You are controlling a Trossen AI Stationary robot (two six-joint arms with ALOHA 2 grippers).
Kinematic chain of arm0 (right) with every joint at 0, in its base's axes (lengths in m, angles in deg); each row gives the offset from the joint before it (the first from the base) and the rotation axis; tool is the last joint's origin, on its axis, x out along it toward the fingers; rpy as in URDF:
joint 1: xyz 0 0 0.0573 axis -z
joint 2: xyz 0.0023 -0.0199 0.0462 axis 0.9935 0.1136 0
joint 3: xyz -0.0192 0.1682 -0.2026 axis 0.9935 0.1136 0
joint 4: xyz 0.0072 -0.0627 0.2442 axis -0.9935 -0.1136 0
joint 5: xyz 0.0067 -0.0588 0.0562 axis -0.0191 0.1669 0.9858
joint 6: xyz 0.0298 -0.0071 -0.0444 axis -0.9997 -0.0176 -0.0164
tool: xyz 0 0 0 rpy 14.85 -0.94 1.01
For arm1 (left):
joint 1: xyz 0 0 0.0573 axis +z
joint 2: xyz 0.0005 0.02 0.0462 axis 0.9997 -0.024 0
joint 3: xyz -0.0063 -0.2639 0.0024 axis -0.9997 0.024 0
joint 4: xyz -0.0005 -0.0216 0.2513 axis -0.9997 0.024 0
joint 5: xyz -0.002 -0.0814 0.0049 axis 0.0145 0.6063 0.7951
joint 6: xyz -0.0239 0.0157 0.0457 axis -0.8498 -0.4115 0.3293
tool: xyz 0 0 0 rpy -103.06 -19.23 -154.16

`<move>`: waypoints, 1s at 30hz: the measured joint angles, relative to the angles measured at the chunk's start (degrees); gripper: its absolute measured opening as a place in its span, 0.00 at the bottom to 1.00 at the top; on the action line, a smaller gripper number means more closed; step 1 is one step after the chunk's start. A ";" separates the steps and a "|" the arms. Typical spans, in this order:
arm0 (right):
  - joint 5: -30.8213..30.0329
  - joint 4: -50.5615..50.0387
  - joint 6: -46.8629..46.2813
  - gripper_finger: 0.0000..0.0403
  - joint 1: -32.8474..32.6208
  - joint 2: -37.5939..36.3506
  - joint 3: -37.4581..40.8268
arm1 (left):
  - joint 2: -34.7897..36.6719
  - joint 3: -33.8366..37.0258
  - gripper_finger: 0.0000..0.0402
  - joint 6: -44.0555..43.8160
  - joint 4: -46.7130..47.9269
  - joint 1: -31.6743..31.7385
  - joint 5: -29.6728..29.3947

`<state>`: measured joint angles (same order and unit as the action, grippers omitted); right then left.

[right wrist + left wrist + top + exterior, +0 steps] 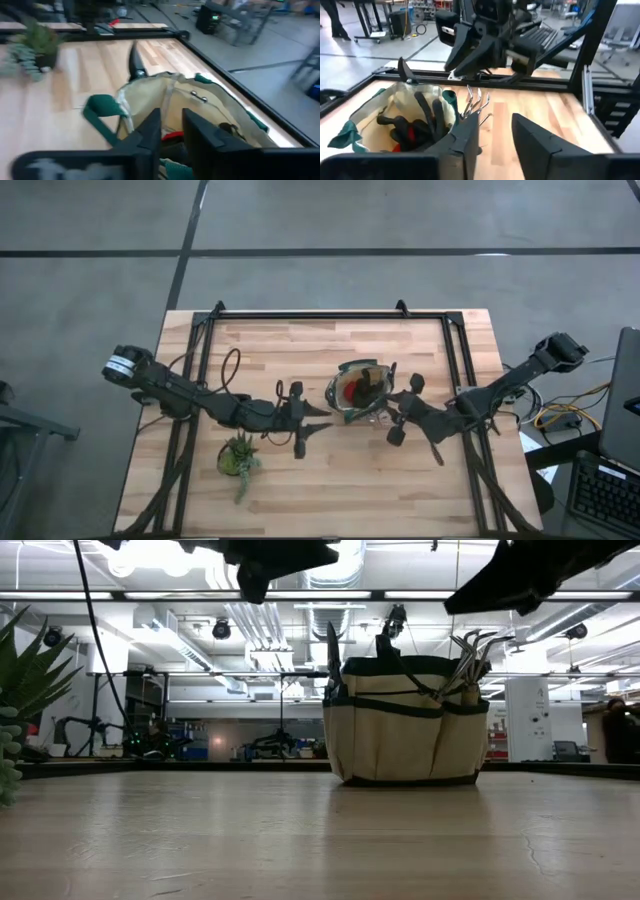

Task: Pick & Place Garden tools in Gardening bag
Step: Return to Home Position

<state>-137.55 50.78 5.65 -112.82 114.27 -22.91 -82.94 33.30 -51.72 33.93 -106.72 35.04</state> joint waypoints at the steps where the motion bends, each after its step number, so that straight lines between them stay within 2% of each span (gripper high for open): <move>1: 1.26 0.00 0.49 0.14 0.00 -1.16 0.31 | 0.04 0.00 0.28 0.89 0.22 0.19 0.04; 3: 2.93 -0.02 1.63 0.05 0.00 -4.12 1.26 | 0.05 0.00 0.20 2.12 0.38 0.85 0.17; 7: 4.08 -0.03 2.89 0.03 0.00 -11.93 4.01 | 0.28 0.04 0.03 3.12 0.75 2.38 2.64; 14: 17.04 1.08 5.33 0.02 -0.02 -27.19 10.59 | 6.30 5.61 0.01 2.59 -1.03 6.25 10.72; 16: 17.01 2.18 6.27 0.02 0.00 -30.31 12.18 | 8.43 8.82 0.01 2.64 -2.66 7.59 13.76; 19: 14.52 3.10 8.27 0.02 0.00 -34.62 14.49 | 12.02 14.31 0.02 2.72 -7.62 8.71 14.57; 22: 12.79 3.17 8.66 0.02 0.00 -38.61 17.40 | 16.46 20.50 0.03 2.82 -11.95 9.15 10.93; 27: 12.67 3.41 9.76 0.02 0.00 -45.13 22.11 | 25.13 30.18 0.02 3.89 -15.46 9.12 9.48; 30: 12.66 3.63 10.27 0.02 0.00 -48.23 24.45 | 29.00 33.82 0.02 0.41 -15.30 9.14 7.39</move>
<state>-124.89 54.42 15.92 -112.82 66.04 1.54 -53.94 67.12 -51.31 18.63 -97.58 42.43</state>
